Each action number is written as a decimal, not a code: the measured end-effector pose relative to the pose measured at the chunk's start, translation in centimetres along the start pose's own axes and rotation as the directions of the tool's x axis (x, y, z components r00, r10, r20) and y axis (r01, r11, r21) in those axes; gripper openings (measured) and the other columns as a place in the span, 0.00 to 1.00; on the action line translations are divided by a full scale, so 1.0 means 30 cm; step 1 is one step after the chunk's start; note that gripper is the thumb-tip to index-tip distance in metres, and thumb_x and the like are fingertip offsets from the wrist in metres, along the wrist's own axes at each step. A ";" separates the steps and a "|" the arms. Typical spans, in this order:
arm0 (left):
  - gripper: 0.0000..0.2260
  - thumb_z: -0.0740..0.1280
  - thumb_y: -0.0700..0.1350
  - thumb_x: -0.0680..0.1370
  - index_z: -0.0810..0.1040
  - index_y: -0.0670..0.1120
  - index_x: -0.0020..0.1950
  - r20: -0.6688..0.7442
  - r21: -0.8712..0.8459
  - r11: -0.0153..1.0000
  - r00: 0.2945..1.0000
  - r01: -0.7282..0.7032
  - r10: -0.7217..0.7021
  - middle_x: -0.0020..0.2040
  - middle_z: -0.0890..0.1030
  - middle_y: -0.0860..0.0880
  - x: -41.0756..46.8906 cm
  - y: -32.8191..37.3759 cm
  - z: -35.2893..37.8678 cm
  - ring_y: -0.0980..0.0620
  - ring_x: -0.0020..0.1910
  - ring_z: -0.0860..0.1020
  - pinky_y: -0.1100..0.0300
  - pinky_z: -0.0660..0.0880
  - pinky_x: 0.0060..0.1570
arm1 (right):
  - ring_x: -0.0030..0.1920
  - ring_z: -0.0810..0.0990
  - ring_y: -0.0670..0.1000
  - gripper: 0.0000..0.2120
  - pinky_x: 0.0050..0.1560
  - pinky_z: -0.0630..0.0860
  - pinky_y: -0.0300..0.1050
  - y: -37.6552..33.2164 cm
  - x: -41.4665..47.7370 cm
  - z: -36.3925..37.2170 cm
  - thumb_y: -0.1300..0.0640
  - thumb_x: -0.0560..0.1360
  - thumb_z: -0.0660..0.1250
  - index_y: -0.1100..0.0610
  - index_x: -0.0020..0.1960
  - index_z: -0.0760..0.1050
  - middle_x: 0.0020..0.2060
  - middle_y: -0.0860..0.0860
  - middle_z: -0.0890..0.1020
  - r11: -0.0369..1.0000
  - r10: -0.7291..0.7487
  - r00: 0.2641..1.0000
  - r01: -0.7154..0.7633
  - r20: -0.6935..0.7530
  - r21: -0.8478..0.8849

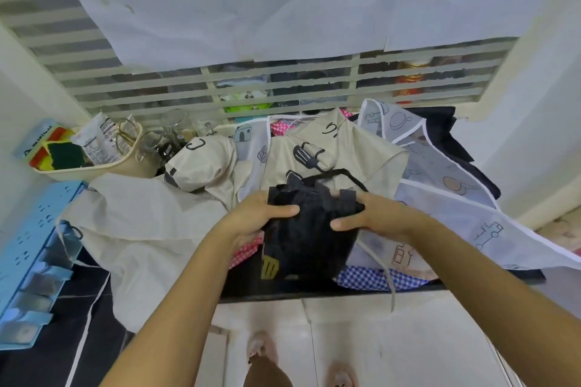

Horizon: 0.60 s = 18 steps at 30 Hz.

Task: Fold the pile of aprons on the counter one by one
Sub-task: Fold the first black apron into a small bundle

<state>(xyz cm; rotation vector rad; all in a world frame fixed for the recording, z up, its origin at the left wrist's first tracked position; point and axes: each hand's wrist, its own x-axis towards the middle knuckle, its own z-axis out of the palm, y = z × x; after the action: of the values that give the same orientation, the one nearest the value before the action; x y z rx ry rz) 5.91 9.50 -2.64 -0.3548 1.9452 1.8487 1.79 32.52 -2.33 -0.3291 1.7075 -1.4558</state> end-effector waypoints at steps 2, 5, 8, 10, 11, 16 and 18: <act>0.08 0.71 0.36 0.74 0.80 0.47 0.51 -0.012 0.188 0.966 0.983 -0.177 0.183 0.48 0.84 0.50 0.010 0.107 0.035 0.59 0.48 0.82 0.65 0.76 0.50 | 0.58 0.80 0.48 0.27 0.56 0.76 0.37 -0.089 -0.009 -0.053 0.68 0.74 0.67 0.50 0.69 0.69 0.57 0.50 0.82 0.990 -0.136 0.987 0.134 -0.082 -0.034; 0.10 0.71 0.36 0.74 0.74 0.50 0.43 -0.010 0.468 0.760 0.857 -0.451 0.515 0.40 0.78 0.57 0.037 0.198 0.091 0.67 0.38 0.76 0.74 0.70 0.40 | 0.53 0.82 0.44 0.31 0.53 0.75 0.32 -0.185 -0.053 -0.127 0.68 0.74 0.67 0.45 0.70 0.64 0.53 0.51 0.84 0.949 -0.310 0.902 0.278 -0.300 -0.146; 0.10 0.71 0.34 0.72 0.76 0.46 0.49 0.096 0.617 0.539 0.735 -0.573 0.671 0.49 0.77 0.52 0.089 0.167 0.128 0.56 0.50 0.75 0.69 0.70 0.51 | 0.56 0.81 0.46 0.21 0.59 0.76 0.39 -0.171 -0.088 -0.176 0.66 0.72 0.70 0.52 0.63 0.77 0.54 0.50 0.84 0.913 -0.370 0.877 0.283 -0.306 -0.293; 0.13 0.70 0.35 0.69 0.76 0.49 0.49 0.167 0.636 0.479 0.714 -0.605 0.680 0.55 0.74 0.53 0.134 0.064 0.160 0.55 0.57 0.72 0.70 0.65 0.59 | 0.54 0.81 0.44 0.19 0.56 0.77 0.40 -0.092 -0.093 -0.179 0.62 0.70 0.74 0.50 0.59 0.80 0.52 0.46 0.84 0.890 -0.280 0.929 0.157 -0.241 -0.427; 0.11 0.69 0.37 0.68 0.75 0.49 0.47 0.195 0.634 0.473 0.718 -0.612 0.668 0.56 0.73 0.53 0.148 -0.002 0.184 0.55 0.58 0.70 0.71 0.63 0.60 | 0.50 0.81 0.41 0.17 0.52 0.77 0.38 -0.037 -0.091 -0.173 0.60 0.69 0.75 0.49 0.57 0.81 0.49 0.43 0.84 0.876 -0.219 0.953 0.098 -0.209 -0.472; 0.14 0.66 0.39 0.66 0.68 0.52 0.47 0.243 0.629 0.565 0.825 -0.534 0.510 0.51 0.75 0.51 0.163 -0.397 0.230 0.53 0.50 0.74 0.63 0.71 0.52 | 0.55 0.74 0.41 0.32 0.54 0.68 0.32 0.266 -0.066 -0.066 0.47 0.64 0.78 0.48 0.64 0.70 0.58 0.40 0.76 0.718 -0.033 0.985 -0.095 -0.170 -0.690; 0.19 0.69 0.37 0.67 0.66 0.52 0.50 0.203 0.652 0.584 0.853 -0.484 0.480 0.54 0.74 0.53 0.145 -0.509 0.213 0.53 0.48 0.76 0.61 0.74 0.48 | 0.67 0.64 0.40 0.43 0.63 0.62 0.32 0.366 -0.054 -0.039 0.47 0.64 0.78 0.46 0.74 0.60 0.69 0.39 0.65 0.613 -0.072 0.995 -0.014 -0.073 -0.790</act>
<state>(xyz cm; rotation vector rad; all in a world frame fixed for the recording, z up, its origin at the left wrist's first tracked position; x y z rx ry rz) 10.09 15.13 -18.26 0.4748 2.7346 1.1947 5.35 37.59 -11.61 -0.7692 2.3766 -0.6304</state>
